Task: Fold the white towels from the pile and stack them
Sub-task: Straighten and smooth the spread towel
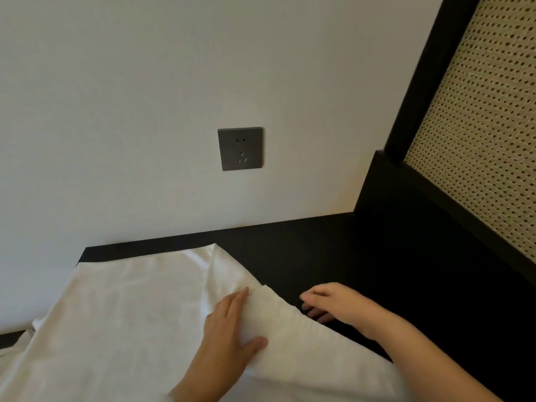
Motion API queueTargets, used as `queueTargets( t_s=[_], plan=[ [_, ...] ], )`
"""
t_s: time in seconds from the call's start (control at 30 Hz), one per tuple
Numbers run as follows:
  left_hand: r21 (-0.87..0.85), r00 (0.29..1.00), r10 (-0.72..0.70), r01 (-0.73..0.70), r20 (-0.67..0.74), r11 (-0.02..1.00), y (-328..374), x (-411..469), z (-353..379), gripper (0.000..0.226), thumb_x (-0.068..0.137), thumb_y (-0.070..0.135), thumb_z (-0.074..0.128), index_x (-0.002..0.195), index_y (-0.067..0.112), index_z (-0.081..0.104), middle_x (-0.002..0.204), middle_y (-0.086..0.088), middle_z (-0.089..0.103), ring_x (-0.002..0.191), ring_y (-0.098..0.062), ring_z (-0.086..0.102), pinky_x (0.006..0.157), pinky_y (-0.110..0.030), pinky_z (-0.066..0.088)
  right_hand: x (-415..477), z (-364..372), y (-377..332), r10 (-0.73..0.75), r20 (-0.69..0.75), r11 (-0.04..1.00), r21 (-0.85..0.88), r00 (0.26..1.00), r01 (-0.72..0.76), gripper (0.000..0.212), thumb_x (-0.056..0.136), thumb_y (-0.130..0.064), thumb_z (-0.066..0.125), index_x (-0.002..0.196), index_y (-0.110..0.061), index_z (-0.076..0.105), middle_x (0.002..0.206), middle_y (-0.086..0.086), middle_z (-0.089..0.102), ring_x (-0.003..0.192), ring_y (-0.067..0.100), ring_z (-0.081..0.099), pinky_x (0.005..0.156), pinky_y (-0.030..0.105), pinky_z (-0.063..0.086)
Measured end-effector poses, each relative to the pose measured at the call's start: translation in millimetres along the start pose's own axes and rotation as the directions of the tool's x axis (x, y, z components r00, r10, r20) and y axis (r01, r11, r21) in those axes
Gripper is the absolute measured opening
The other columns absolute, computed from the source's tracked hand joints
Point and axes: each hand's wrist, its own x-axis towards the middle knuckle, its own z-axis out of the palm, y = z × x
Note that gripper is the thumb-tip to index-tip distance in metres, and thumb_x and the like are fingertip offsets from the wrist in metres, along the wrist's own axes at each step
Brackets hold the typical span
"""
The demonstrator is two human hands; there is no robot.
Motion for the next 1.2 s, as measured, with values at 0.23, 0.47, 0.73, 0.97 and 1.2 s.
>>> queueTargets(
  t_s=[0.23, 0.47, 0.73, 0.97, 1.2],
  plan=[
    [-0.148, 0.998, 0.039, -0.046, -0.052, 0.988, 3.2, 2.0, -7.6, 0.034, 0.087, 0.023, 0.071, 0.101, 0.045, 0.049, 0.103, 0.031, 0.049, 0.103, 0.002, 0.049, 0.09, -0.009, 0.041, 1.4, 14.5, -21.9, -0.071, 0.187, 0.997, 0.004, 0.98, 0.071, 0.018, 0.079, -0.03, 0.078, 0.096, -0.037, 0.074, 0.094, -0.014, 0.075, 0.088, 0.003, 0.071, 0.091, 0.035, 0.056],
    [-0.356, 0.998, -0.004, -0.017, -0.057, 0.934, 6.5, 1.3, -7.0, 0.025, 0.086, 0.012, 0.072, 0.094, 0.031, 0.057, 0.097, 0.024, 0.061, 0.092, -0.001, 0.06, 0.074, -0.01, 0.049, -14.1, 25.9, -30.4, -0.259, 0.169, 0.956, -0.094, 0.951, 0.277, 0.033, 0.073, -0.025, 0.083, 0.095, -0.043, 0.068, 0.098, -0.016, 0.07, 0.089, 0.001, 0.068, 0.077, 0.025, 0.057],
    [-0.251, 0.982, 0.158, -0.18, -0.104, 0.951, 5.2, 3.8, -16.0, 0.031, 0.082, -0.001, 0.07, 0.068, 0.026, 0.063, 0.087, 0.018, 0.06, 0.083, -0.008, 0.06, 0.07, -0.011, 0.045, -36.7, 18.9, -29.7, -0.543, 0.065, 0.831, -0.1, 0.837, 0.547, 0.018, 0.083, -0.016, 0.075, 0.088, -0.033, 0.072, 0.1, -0.016, 0.071, 0.097, 0.0, 0.066, 0.087, 0.03, 0.056],
    [-0.473, 0.987, 0.098, -0.025, 0.13, 0.881, -33.7, -5.7, -26.3, 0.043, 0.073, -0.022, 0.06, 0.052, 0.014, 0.071, 0.096, 0.002, 0.067, 0.09, -0.015, 0.062, 0.085, -0.029, 0.052, -41.7, -2.5, -1.3, -0.299, 0.054, 0.941, -0.149, 0.953, 0.303, 0.035, 0.091, -0.003, 0.062, 0.086, -0.034, 0.077, 0.09, -0.017, 0.074, 0.09, -0.003, 0.068, 0.092, 0.022, 0.053],
    [-0.502, 0.983, 0.069, 0.027, 0.173, 0.864, -35.0, -18.0, -49.5, 0.011, 0.082, 0.014, 0.075, 0.071, 0.016, 0.078, 0.089, -0.006, 0.073, 0.087, -0.023, 0.068, 0.087, -0.034, 0.054, -43.2, 14.1, -8.0, -0.304, 0.143, 0.883, -0.328, 0.942, 0.335, 0.061, 0.071, -0.055, 0.077, 0.125, -0.054, 0.047, 0.121, -0.04, 0.04, 0.114, -0.018, 0.038, 0.097, 0.016, 0.039]
  ],
)
